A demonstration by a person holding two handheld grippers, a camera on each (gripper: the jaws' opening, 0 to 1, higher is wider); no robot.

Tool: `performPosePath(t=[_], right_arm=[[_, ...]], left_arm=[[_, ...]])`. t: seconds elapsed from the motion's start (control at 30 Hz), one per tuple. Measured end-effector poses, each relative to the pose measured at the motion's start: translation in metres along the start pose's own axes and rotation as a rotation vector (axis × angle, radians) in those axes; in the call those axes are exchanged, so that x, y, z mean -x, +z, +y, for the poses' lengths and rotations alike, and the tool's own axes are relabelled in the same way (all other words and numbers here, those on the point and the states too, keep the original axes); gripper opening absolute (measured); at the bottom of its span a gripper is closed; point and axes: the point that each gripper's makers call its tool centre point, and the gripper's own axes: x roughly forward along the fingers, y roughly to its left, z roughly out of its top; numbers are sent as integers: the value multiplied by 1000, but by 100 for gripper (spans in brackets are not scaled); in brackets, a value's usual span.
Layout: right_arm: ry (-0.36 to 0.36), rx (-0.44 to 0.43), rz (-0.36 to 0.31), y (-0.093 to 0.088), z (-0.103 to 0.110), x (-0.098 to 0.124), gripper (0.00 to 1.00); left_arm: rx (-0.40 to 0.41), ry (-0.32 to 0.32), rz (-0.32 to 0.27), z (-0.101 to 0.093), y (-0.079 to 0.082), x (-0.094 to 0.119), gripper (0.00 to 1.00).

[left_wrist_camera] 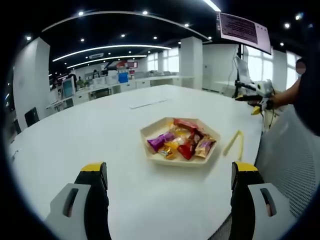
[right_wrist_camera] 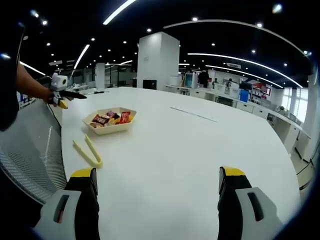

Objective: Place the target food into the container with the food tongs after gripping and lifting it, then release it inside without dropping or visibly crushing the food.

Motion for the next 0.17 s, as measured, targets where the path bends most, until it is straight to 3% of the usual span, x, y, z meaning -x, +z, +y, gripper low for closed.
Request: performPosePath(t=[0.17], right_arm=[[-1,1,-4,5,-1,-4,100]], left_arm=[[-3,-8,-5,-2,0,-1,100]])
